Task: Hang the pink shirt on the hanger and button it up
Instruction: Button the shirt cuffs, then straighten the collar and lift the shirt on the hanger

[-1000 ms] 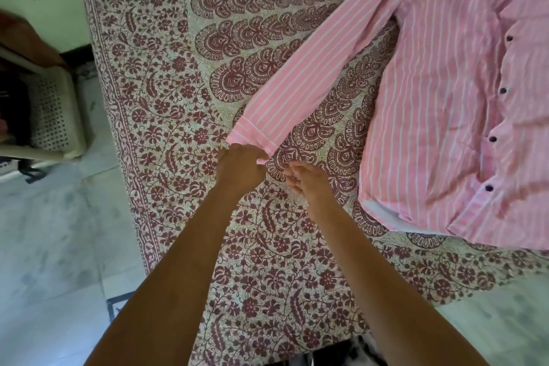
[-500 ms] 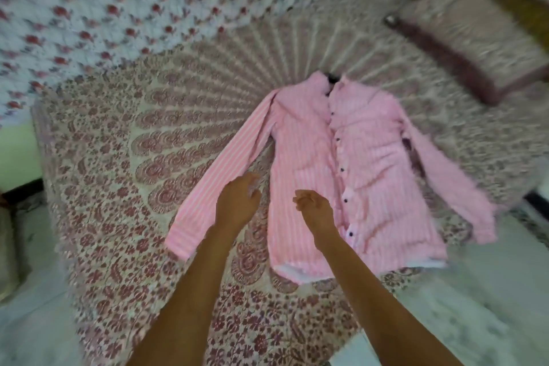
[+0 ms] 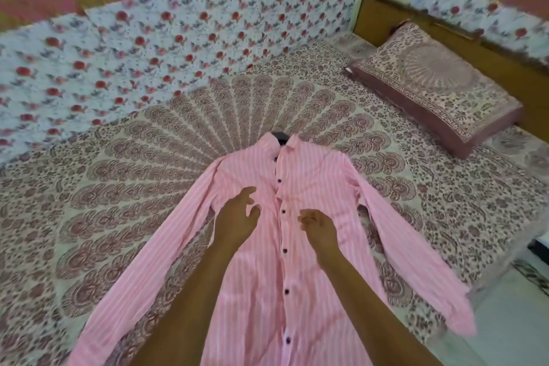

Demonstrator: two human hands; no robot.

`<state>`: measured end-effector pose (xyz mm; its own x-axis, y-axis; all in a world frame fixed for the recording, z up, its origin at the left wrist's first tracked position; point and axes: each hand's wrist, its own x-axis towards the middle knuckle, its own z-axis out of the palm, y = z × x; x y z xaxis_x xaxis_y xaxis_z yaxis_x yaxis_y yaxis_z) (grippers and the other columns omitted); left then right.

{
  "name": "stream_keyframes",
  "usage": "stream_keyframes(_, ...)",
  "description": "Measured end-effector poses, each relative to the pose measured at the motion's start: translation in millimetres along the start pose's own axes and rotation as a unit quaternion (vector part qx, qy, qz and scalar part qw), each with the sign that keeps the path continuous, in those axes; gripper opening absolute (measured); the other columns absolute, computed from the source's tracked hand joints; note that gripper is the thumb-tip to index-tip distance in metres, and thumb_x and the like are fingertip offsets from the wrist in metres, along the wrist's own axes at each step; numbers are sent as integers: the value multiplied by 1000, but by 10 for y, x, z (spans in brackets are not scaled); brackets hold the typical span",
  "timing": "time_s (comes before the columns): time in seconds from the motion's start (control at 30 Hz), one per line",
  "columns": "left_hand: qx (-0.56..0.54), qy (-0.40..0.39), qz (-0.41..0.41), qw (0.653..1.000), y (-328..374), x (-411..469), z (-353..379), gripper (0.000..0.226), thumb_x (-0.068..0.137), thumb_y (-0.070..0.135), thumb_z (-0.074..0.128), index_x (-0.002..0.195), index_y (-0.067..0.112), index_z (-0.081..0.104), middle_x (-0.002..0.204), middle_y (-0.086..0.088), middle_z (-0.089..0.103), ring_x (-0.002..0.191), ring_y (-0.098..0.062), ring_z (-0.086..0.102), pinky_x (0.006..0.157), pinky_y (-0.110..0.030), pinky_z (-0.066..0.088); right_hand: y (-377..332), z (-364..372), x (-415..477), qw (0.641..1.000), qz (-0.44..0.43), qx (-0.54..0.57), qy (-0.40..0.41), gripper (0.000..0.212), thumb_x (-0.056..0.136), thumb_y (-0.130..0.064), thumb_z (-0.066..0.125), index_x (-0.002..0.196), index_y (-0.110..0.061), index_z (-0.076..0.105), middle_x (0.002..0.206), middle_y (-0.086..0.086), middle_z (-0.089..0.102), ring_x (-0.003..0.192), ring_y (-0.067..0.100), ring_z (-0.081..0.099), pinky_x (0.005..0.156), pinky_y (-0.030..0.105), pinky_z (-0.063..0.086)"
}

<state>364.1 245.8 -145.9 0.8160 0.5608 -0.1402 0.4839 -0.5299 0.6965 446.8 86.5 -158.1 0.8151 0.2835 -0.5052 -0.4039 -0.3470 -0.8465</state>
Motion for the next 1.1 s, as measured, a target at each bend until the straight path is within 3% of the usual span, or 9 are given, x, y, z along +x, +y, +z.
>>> stream_keyframes(0.1, 1, 11, -15, 1000, 130, 467, 184, 40, 91, 24, 53, 131, 22, 46, 113, -4, 64, 111, -21, 56, 84, -29, 41, -167, -120, 574, 1000, -20, -4, -1, 26, 89, 6, 37, 99, 4, 61, 94, 10, 57, 75, 14, 52, 58, 0, 41)
stream_keyframes(0.2, -5, 13, -31, 999, 66, 950, 358, 39, 90, 20, 54, 129, 19, 48, 109, -7, 66, 110, -23, 58, 88, -33, 45, -238, -90, 1150, 998, -28, -52, -27, 31, 91, 5, 35, 87, 3, 66, 87, 8, 55, 67, 12, 53, 48, 1, 39)
stream_keyframes(0.3, 4, 12, -40, 999, -45, 1360, 499, 37, 90, 21, 55, 126, 18, 51, 106, -6, 68, 108, -24, 59, 88, -35, 48, -260, -1, 1617, 991, -42, -125, -35, 20, 92, -10, 46, 89, -24, 61, 86, -6, 56, 77, 13, 55, 62, 11, 45)
stream_keyframes(0.43, 19, 14, -56, 998, -219, 1945, 694, 32, 90, 21, 55, 121, 17, 55, 105, -6, 69, 105, -24, 60, 87, -34, 47, -269, 112, 2197, 978, -88, -189, -15, 26, 91, -13, 51, 115, -10, 59, 113, 7, 63, 104, 24, 59, 87, 30, 44)
stream_keyframes(0.67, 135, 52, -71, 987, -642, 2951, 963, 36, 91, 27, 52, 126, 16, 53, 130, -10, 56, 122, -30, 49, 102, -39, 38, -249, 309, 3266, 914, -174, -363, 41, 50, 89, -16, 51, 135, -3, 40, 136, 16, 49, 129, 29, 42, 106, 35, 31)
stream_keyframes(0.8, 255, -24, -100, 961, -816, 3328, 1022, 48, 88, 37, 55, 131, 22, 41, 135, -8, 48, 125, -32, 44, 102, -46, 32, -153, 380, 3772, 879, -163, -448, 14, 56, 89, -19, 50, 138, 1, 33, 138, 20, 44, 131, 32, 37, 110, 38, 25)
stream_keyframes(0.87, 279, -75, -122, 950, -925, 3437, 1048, 58, 88, 40, 55, 138, 23, 33, 141, -8, 45, 128, -33, 42, 104, -47, 29, -95, 388, 3925, 857, -167, -488, 13, 47, 87, -23, 45, 127, 2, 44, 125, 23, 54, 120, 35, 47, 106, 41, 32)
stream_keyframes(1.0, 230, -122, -136, 956, -1160, 3542, 1090, 63, 90, 41, 53, 145, 23, 26, 145, -11, 41, 132, -33, 39, 108, -45, 33, -19, 409, 4030, 856, -200, -473, 59, 52, 76, -25, 29, 109, 1, 59, 100, 22, 65, 96, 37, 58, 93, 43, 39)
stream_keyframes(1.1, 165, -102, -147, 970, -1188, 3521, 1038, 53, 90, 36, 55, 137, 17, 42, 138, -12, 50, 126, -32, 46, 102, -37, 36, 2, 384, 4015, 862, -209, -455, 83, 49, 75, -23, 30, 103, 0, 62, 94, 22, 66, 91, 38, 59, 87, 43, 40)
